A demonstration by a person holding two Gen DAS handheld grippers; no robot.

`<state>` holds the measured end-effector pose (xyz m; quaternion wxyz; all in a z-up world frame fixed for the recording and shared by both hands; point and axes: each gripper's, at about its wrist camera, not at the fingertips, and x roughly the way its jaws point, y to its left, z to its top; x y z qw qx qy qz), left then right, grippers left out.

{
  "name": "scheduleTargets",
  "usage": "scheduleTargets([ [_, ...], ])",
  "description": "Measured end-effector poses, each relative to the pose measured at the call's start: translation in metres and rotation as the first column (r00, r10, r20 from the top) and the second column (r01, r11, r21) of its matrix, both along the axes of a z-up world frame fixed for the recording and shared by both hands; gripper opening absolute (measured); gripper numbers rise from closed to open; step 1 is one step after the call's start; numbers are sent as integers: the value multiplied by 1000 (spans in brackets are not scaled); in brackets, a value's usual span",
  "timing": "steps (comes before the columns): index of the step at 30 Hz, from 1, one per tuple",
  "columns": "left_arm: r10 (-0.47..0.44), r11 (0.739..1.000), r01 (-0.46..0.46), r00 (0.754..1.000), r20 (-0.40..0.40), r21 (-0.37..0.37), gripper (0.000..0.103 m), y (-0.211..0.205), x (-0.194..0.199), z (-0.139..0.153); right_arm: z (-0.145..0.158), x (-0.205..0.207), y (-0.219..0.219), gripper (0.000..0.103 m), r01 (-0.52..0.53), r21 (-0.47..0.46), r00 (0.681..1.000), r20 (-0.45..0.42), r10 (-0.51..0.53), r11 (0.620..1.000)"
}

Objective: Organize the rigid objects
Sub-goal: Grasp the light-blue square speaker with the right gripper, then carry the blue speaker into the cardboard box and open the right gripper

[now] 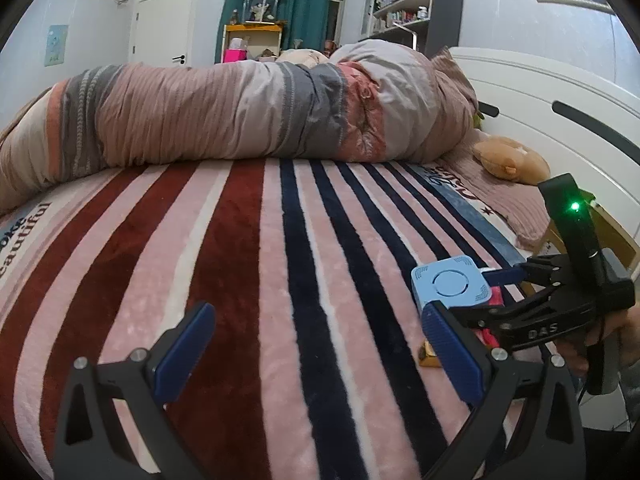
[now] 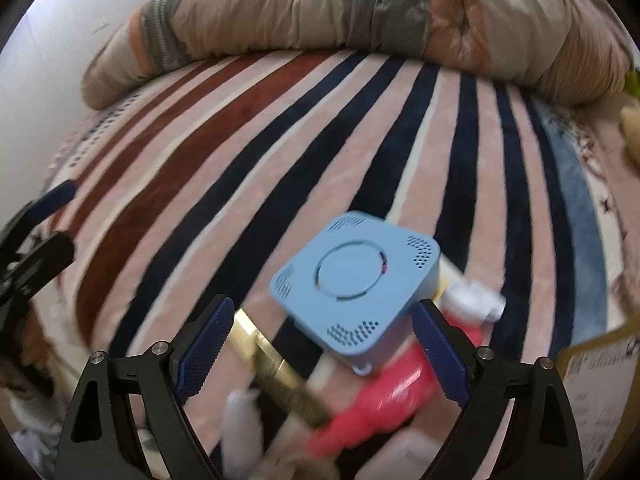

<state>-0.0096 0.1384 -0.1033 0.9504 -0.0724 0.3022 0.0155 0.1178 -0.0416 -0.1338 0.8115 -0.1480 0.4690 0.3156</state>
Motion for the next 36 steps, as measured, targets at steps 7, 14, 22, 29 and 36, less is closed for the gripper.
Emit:
scheduleTargets([
  [7,27,997,-25,1000,13,-74,102,17,5,-11,-21,28,22,93,37,-59,999,-14,-38,998],
  [14,-68,991,70,998,17,-117,102,15,16,-14,-27,31,35,80,63,-138,997,62,-55,989],
  [22,-223,946,213,975,-15,-243,102,5,41,-15,-1,3,19,80,-22,-16,990,141,24,1000],
  [29,-393,843,391,917,73,-370,102,-27,51,15,50,-52,1,80,-194,153,954,259,150,969],
  [36,-511,736,525,845,159,-428,85,-69,45,68,100,-82,-34,80,-228,234,912,391,123,945],
])
